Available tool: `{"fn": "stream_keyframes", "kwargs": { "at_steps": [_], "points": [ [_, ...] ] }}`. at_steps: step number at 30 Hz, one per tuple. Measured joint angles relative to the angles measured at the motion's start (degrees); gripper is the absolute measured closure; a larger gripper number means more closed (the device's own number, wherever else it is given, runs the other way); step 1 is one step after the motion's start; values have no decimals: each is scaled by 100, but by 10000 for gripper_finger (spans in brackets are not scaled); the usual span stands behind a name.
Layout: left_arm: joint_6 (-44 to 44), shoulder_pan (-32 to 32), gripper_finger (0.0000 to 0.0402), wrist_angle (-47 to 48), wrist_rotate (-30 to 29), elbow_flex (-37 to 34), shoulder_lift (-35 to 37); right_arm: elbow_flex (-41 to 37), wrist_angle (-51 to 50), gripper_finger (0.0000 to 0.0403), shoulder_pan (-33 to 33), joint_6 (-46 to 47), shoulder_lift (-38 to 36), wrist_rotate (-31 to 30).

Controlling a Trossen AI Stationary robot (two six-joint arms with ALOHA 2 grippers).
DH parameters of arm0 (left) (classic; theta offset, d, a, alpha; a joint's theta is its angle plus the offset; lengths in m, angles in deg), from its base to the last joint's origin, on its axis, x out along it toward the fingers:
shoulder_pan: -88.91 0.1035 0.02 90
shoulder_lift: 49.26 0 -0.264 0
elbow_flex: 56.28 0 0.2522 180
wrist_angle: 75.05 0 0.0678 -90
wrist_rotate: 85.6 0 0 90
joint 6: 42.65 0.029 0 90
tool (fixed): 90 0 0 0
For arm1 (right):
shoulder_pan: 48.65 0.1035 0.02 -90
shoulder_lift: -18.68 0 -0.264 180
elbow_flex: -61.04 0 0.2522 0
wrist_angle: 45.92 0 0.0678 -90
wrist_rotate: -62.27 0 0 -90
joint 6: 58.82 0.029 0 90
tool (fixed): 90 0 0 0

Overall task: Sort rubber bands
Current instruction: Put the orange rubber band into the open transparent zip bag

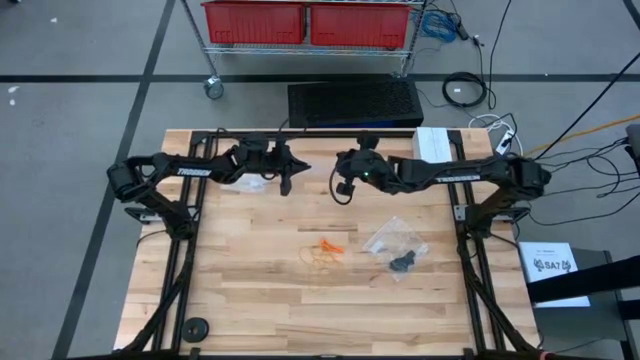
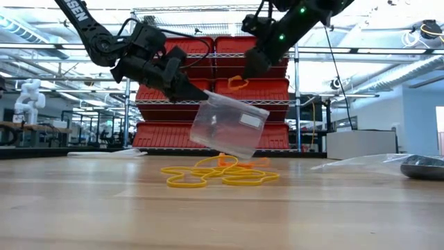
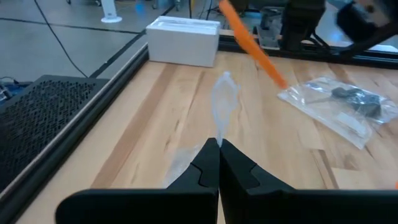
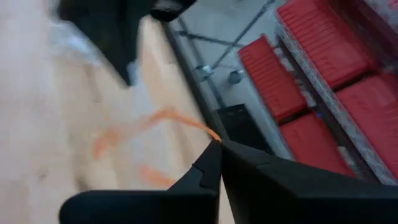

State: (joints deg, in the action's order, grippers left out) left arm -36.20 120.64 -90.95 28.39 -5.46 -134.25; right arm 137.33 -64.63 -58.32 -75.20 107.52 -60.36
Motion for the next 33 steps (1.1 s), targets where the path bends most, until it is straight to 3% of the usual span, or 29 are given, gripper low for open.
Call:
{"fn": "stream_keyframes", "kwargs": {
  "at_steps": [14,33],
  "points": [
    [-317,-38,402,-331,2,0,0,-2,87,403,-50,-238,18,-511],
    [-466,-102,402,-367,2,0,0,-2,87,403,-200,-319,18,-540]
  ]
}}
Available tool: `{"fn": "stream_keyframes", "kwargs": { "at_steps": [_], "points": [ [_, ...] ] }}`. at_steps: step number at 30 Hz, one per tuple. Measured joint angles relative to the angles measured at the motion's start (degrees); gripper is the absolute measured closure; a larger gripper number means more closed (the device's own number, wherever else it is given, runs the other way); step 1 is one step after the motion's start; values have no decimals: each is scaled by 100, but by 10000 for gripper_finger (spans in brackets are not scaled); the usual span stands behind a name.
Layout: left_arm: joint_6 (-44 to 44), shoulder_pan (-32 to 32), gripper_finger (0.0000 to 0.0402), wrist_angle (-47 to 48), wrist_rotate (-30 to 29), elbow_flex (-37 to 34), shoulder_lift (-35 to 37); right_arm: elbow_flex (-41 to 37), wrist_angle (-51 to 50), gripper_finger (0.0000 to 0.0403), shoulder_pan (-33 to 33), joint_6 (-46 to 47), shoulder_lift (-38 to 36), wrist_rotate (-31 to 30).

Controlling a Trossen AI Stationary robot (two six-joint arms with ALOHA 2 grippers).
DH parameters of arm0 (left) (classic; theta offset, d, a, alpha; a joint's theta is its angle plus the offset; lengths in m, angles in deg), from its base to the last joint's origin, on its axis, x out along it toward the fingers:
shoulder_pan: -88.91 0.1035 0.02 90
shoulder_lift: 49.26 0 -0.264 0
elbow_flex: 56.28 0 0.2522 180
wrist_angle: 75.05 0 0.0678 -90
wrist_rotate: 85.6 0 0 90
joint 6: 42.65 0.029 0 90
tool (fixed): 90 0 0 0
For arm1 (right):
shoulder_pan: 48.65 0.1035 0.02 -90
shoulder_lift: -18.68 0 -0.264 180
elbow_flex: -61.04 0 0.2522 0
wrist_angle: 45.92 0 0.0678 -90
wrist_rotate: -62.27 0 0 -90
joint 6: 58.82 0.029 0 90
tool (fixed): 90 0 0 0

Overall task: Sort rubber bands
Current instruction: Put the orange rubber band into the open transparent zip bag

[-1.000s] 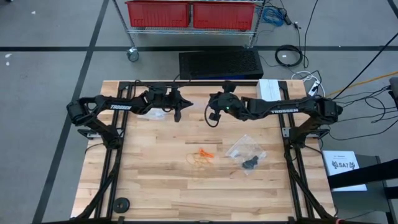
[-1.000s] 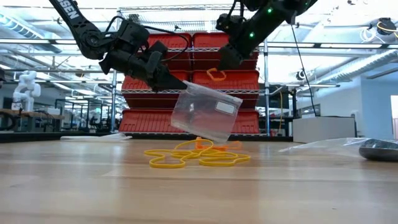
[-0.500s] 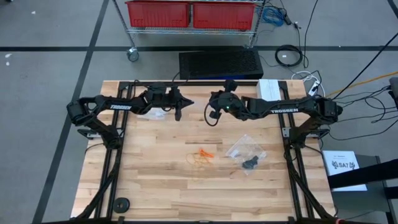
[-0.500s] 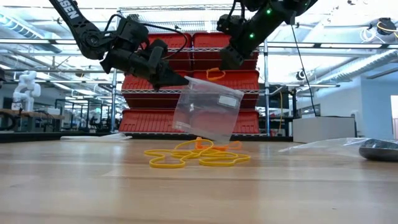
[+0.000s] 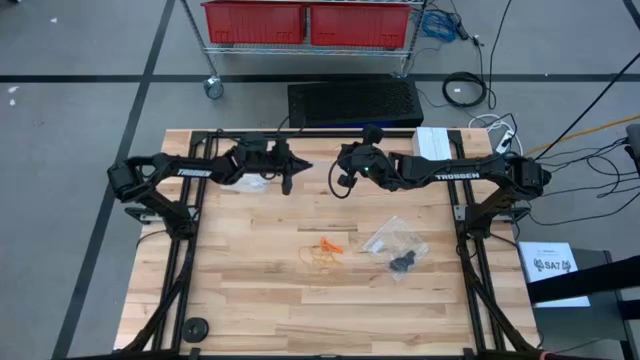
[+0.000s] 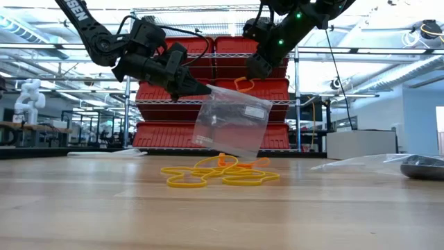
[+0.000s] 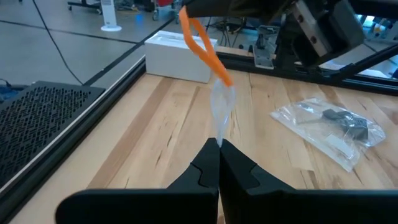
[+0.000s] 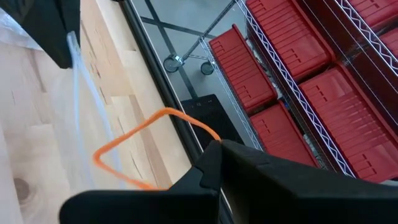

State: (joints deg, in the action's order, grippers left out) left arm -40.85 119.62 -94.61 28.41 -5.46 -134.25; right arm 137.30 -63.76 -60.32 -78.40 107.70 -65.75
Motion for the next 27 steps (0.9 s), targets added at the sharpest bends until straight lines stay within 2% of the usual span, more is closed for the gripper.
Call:
{"fn": "stream_keyframes", "kwargs": {
  "at_steps": [10,23,27],
  "points": [
    [-153,-26,402,-233,2,2,0,0,-84,403,38,13,55,37],
    [-155,-10,402,-192,-24,2,0,-2,-77,403,432,-7,153,72],
    [-157,-10,402,-173,-39,2,0,-2,-174,403,443,175,153,308]
  ]
}}
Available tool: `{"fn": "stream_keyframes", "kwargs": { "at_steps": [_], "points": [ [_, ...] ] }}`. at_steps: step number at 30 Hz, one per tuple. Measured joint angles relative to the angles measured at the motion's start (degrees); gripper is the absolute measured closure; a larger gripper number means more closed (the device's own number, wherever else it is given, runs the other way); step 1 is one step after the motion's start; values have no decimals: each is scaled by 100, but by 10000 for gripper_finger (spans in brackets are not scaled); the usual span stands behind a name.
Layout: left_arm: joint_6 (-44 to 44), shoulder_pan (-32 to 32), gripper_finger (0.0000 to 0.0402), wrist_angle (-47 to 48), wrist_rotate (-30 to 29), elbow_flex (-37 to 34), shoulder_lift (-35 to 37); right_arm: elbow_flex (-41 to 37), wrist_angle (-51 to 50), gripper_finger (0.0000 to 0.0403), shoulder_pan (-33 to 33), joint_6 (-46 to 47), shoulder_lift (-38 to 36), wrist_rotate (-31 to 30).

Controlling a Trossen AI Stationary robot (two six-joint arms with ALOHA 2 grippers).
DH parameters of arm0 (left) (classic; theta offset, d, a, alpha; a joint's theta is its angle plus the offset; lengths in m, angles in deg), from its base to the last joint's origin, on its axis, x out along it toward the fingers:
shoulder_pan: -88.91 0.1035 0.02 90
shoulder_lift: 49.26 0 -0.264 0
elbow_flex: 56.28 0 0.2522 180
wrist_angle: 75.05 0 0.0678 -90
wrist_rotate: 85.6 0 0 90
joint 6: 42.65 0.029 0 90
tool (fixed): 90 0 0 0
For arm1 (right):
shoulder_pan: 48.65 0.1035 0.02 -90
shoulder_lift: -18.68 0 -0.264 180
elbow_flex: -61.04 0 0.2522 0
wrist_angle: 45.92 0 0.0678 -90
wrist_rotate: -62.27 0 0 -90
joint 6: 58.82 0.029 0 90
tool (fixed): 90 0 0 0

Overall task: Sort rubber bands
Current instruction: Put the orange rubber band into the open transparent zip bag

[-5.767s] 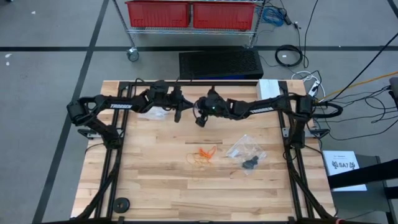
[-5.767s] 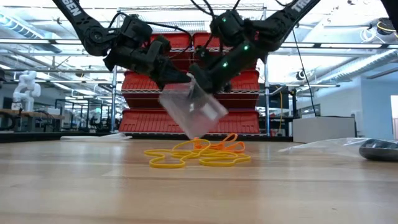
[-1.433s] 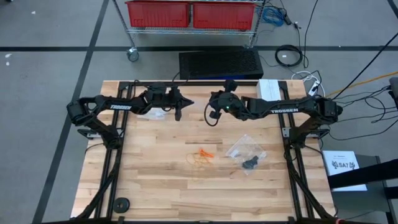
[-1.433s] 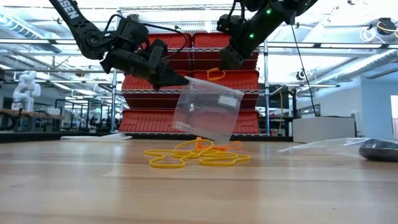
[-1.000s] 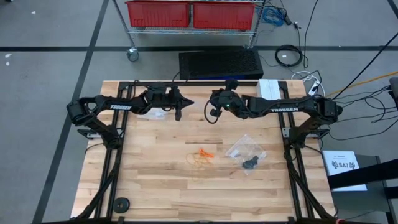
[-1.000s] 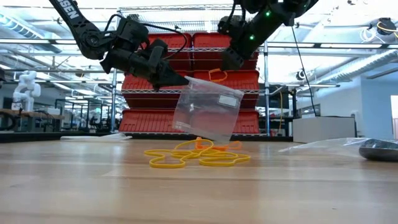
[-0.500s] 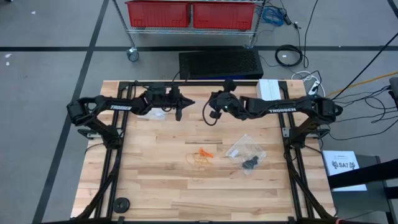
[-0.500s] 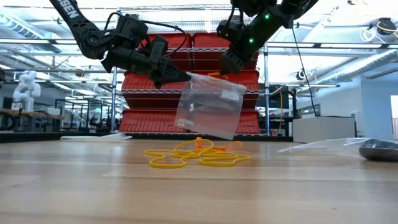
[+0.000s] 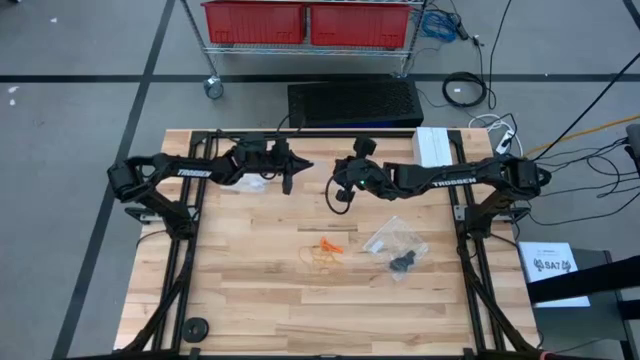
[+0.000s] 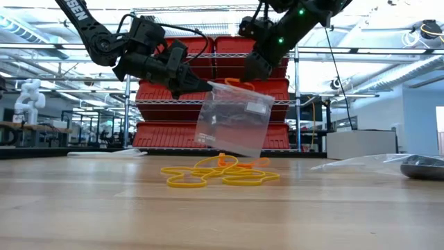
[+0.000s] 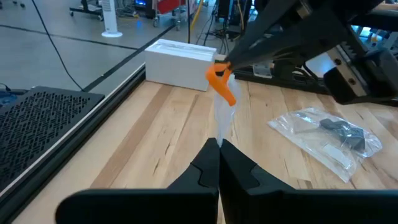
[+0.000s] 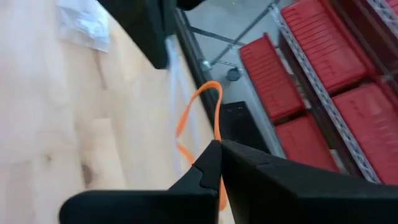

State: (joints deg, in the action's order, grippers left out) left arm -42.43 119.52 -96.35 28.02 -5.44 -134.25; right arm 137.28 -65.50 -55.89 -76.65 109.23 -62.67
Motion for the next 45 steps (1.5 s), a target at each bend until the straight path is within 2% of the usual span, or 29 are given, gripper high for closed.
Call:
{"fn": "stream_keyframes", "kwargs": {
  "at_steps": [13,21,24,26,29,39,45],
  "points": [
    [2,0,402,2,-11,2,1,0,-236,403,-143,234,320,702],
    [2,-4,402,1,-4,2,2,-2,-215,403,-387,385,332,1851],
    [2,-4,402,2,-2,4,2,-2,-215,403,-502,635,334,2474],
    [0,-13,402,1,0,4,2,-2,-234,400,-563,836,334,2635],
    [0,-48,402,-26,2,4,2,-2,-321,383,-620,965,334,2632],
    [2,-76,402,-45,34,4,2,0,-460,287,-579,1023,195,2632],
    [2,-76,402,-58,33,4,4,2,-722,264,-579,1141,-257,2629]
  ]
}}
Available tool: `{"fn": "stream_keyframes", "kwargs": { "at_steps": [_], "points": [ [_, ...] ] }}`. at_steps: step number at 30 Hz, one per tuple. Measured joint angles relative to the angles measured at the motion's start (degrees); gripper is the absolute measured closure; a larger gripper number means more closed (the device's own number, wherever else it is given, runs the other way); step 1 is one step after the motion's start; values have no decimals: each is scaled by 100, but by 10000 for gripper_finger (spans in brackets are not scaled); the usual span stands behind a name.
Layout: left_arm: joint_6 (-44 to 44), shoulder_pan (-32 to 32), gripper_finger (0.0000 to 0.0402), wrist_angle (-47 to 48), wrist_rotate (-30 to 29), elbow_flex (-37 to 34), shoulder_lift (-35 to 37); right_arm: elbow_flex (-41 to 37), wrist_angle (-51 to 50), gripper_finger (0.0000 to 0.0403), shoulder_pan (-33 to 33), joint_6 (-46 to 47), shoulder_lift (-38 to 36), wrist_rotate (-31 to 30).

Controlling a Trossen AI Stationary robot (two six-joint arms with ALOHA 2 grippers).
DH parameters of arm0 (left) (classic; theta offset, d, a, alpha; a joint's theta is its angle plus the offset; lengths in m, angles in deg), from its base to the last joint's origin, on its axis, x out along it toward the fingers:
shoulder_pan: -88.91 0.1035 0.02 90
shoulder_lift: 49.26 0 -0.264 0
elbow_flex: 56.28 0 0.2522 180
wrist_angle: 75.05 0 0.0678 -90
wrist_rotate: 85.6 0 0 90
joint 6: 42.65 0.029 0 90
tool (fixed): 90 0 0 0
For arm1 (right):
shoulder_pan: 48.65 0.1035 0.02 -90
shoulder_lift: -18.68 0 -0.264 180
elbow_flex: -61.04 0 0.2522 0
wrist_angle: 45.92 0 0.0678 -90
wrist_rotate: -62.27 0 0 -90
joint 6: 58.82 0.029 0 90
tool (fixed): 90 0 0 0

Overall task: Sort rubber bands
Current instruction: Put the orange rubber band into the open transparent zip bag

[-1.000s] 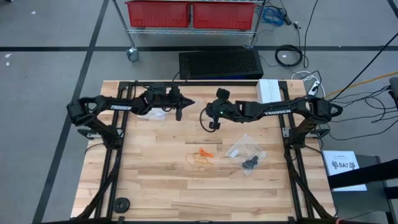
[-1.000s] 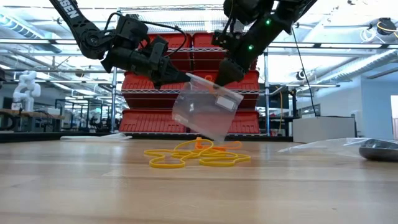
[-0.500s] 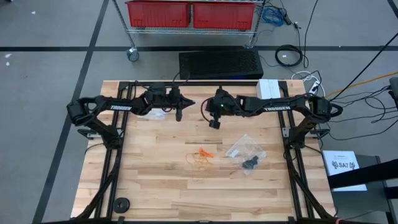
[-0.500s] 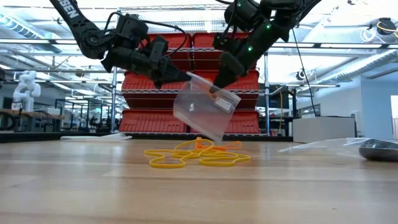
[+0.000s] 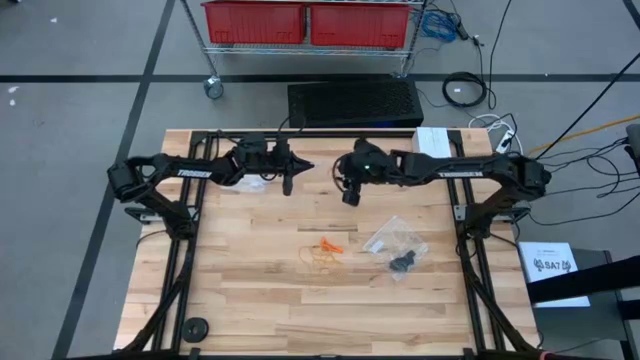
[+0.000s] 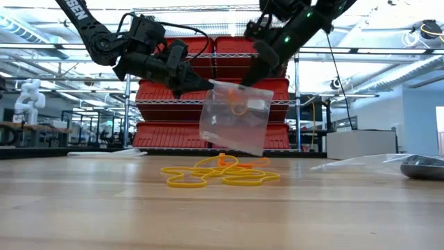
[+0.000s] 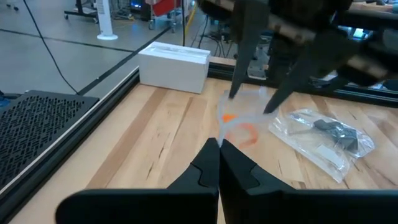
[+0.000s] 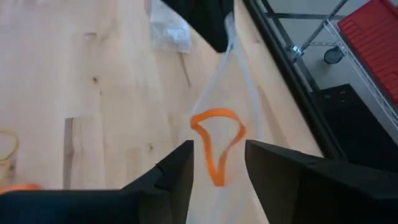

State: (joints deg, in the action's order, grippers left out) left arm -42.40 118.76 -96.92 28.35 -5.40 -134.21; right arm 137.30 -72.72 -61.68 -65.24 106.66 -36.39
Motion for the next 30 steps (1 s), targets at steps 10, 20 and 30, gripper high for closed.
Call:
{"fn": "stream_keyframes", "kwargs": {
  "at_steps": [10,20,30],
  "points": [
    [-282,287,402,-175,-508,2,5,3,-1022,264,67,830,-491,1346],
    [-395,507,402,-253,-6,2,-11,-450,-788,264,846,1813,528,2513],
    [-175,503,402,-111,28,2,-17,-455,26,235,1509,3031,1373,2555]
  ]
}}
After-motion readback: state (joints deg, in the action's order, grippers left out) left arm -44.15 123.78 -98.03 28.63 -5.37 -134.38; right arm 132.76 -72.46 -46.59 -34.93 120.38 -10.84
